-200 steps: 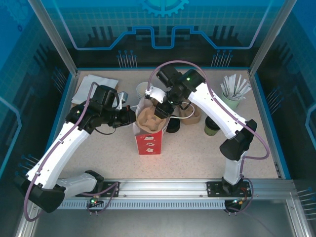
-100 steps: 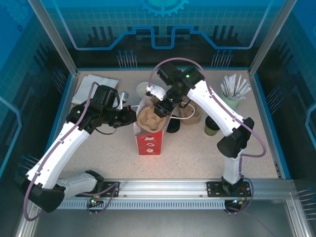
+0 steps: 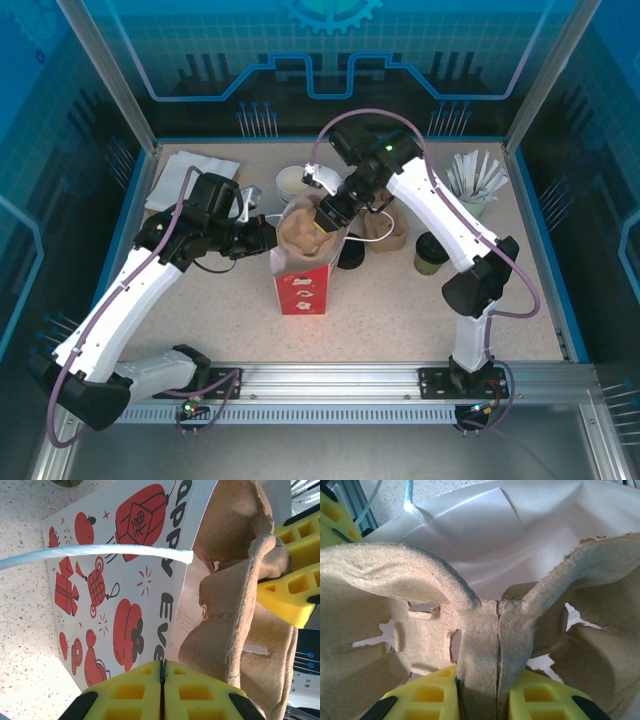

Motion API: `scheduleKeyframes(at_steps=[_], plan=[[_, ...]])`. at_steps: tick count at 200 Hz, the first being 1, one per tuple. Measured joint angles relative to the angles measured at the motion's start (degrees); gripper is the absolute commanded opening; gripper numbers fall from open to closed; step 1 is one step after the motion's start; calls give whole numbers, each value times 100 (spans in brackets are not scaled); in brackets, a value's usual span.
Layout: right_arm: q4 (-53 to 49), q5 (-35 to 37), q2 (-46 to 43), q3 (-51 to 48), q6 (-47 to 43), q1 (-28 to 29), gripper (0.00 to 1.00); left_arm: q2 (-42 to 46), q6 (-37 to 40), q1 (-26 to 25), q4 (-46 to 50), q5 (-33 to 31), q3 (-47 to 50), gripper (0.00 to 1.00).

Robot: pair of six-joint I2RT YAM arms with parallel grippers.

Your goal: Pack the takeout coffee

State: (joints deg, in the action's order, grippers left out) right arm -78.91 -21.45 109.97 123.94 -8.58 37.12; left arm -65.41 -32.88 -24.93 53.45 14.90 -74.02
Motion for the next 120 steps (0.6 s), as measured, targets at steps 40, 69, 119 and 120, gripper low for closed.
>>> scheduleKeyframes(at_steps=[40, 69, 119, 120], plan=[[2, 396, 61, 46, -4, 61, 21, 0, 0, -17, -2, 2, 0, 11], [-7, 787, 168, 57, -50, 192, 21, 0, -2, -22, -7, 2, 0, 12], [-9, 1311, 203, 57, -337, 389, 22, -35, -4, -22, 13, -9, -2, 12], [-9, 1329, 203, 57, -345, 396, 22, -37, -2, -22, 17, -9, -2, 12]])
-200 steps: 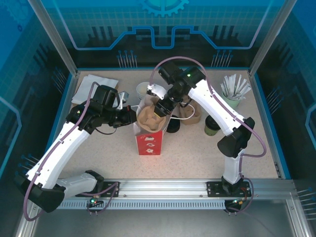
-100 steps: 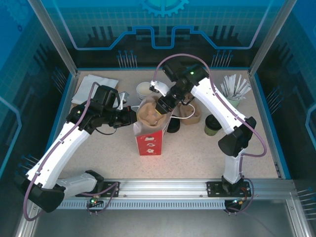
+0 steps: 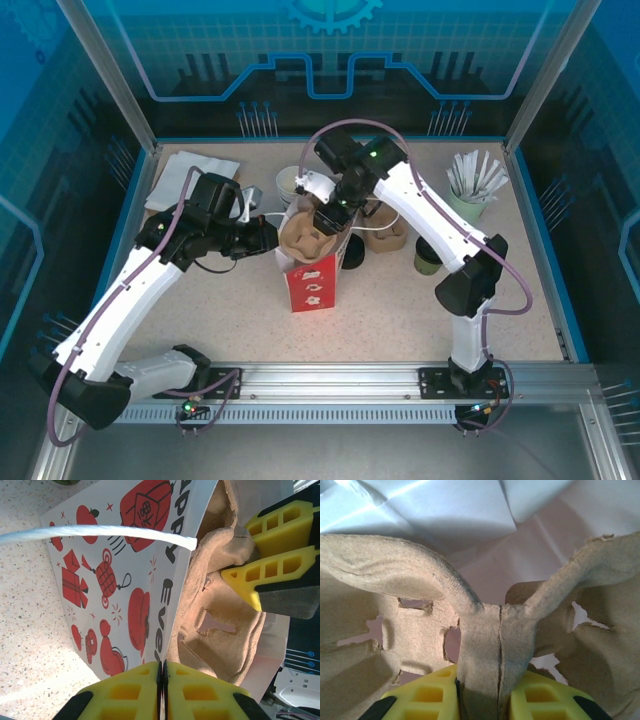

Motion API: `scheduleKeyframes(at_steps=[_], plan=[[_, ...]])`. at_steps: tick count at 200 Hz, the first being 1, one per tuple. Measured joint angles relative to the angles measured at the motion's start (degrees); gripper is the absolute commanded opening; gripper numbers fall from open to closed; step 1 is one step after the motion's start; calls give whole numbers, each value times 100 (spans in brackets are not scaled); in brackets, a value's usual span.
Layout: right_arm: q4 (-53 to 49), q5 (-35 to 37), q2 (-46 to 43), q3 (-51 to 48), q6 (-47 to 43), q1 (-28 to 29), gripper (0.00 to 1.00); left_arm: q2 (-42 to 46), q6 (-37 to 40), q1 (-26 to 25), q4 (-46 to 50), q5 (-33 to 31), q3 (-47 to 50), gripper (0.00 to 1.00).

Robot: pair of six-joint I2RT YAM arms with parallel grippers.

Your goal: Pack the takeout coffee

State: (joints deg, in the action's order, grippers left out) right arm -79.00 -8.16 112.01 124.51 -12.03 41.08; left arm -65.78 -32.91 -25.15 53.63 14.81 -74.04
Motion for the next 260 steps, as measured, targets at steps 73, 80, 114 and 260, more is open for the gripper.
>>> scheduleKeyframes(at_steps=[73, 80, 114, 260], plan=[[-68, 627, -7, 0, -538, 367, 23, -170, 2, 0, 245, -219, -201, 5], [-116, 636, -11, 0, -579, 378, 23, -184, 2, 0, 247, -258, -229, 3], [-201, 621, -85, 0, -649, 431, 23, -234, 0, 0, 247, -352, -326, 1], [-197, 1143, -175, -262, -1259, 949, 24, -317, -144, 20, 227, -162, -531, 2]])
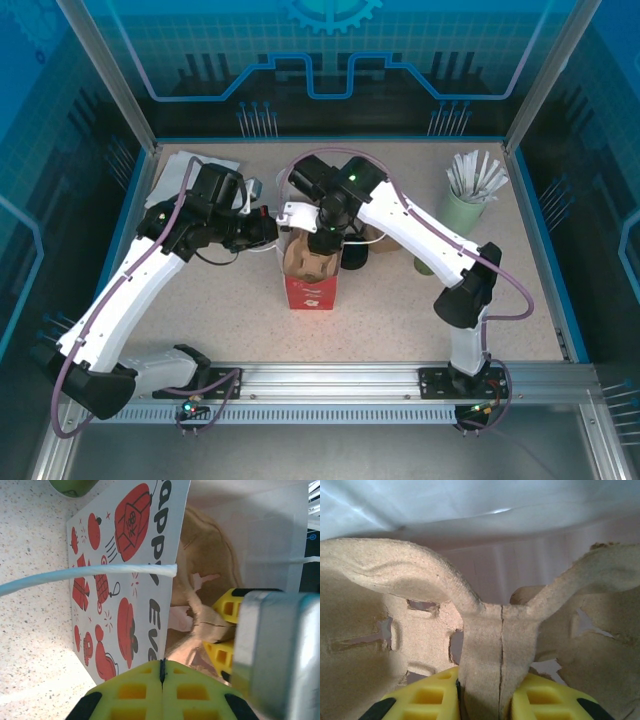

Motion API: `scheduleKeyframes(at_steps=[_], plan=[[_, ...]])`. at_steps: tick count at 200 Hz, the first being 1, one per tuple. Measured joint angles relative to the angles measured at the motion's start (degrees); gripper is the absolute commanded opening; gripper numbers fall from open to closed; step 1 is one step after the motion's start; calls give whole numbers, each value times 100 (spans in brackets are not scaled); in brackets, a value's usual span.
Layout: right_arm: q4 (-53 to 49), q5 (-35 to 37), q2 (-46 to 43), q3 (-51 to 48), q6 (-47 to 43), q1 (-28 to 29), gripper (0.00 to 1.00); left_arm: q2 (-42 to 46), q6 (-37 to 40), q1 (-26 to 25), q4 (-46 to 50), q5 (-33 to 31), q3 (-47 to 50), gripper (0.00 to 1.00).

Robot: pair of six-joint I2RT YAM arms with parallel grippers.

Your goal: Pack the takeout coffee

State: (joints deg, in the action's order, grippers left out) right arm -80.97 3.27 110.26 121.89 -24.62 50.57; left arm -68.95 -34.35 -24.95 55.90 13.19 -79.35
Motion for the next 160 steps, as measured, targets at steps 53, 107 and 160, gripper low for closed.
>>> scheduleKeyframes(at_steps=[53, 107, 160], plan=[[120, 74, 7, -90, -236, 83, 24, 90, -199, 219, -7, 164, 11, 3], [103, 83, 271, -116, -289, 94, 24, 166, -308, 275, 39, 164, 236, 15], [87, 83, 367, -114, -289, 92, 24, 310, -326, 350, 201, 4, 356, 49]])
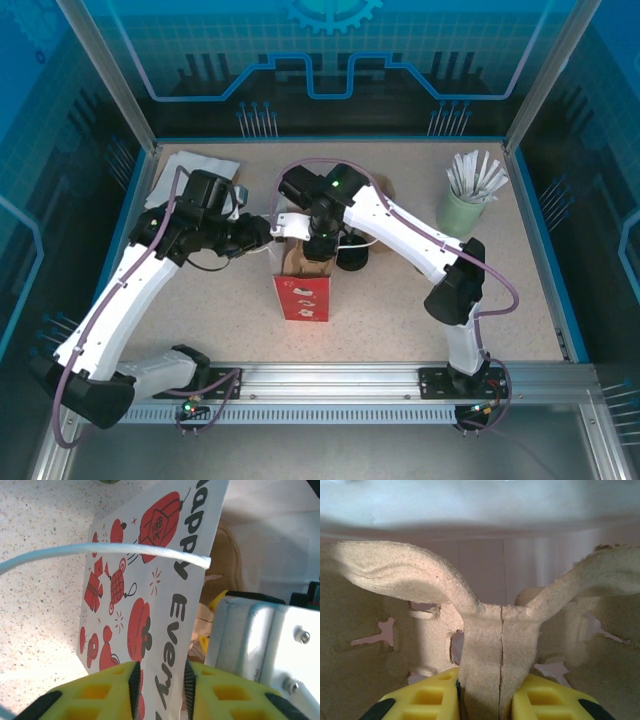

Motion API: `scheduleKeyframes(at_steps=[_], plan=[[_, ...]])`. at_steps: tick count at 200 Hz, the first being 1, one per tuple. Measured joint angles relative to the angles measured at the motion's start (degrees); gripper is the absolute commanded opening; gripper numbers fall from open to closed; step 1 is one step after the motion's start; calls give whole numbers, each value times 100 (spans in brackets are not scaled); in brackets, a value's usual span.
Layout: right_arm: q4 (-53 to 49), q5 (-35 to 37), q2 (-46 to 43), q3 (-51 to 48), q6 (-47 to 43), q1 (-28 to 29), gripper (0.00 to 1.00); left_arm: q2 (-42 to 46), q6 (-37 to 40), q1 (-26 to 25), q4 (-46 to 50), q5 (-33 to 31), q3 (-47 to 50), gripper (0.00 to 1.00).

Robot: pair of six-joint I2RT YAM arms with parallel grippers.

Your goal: Pack the takeout coffee

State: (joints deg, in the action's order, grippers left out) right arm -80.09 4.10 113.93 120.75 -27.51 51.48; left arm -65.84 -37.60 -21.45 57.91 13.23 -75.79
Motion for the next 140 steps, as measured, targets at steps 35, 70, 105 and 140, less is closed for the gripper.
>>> scheduleKeyframes(at_steps=[35, 70, 105, 140], plan=[[-31, -4, 52, 90, -46, 0, 25, 289, 2, 201, 101, -33, -20, 58], [-55, -4, 273, 146, -61, 15, 25, 564, -7, 367, 133, -94, -166, 67], [-90, -4, 450, 149, -63, 28, 25, 986, -157, 763, 179, -289, 9, 75], [-90, -22, 455, 153, -68, 28, 25, 1075, -293, 973, 149, -168, 566, 77]])
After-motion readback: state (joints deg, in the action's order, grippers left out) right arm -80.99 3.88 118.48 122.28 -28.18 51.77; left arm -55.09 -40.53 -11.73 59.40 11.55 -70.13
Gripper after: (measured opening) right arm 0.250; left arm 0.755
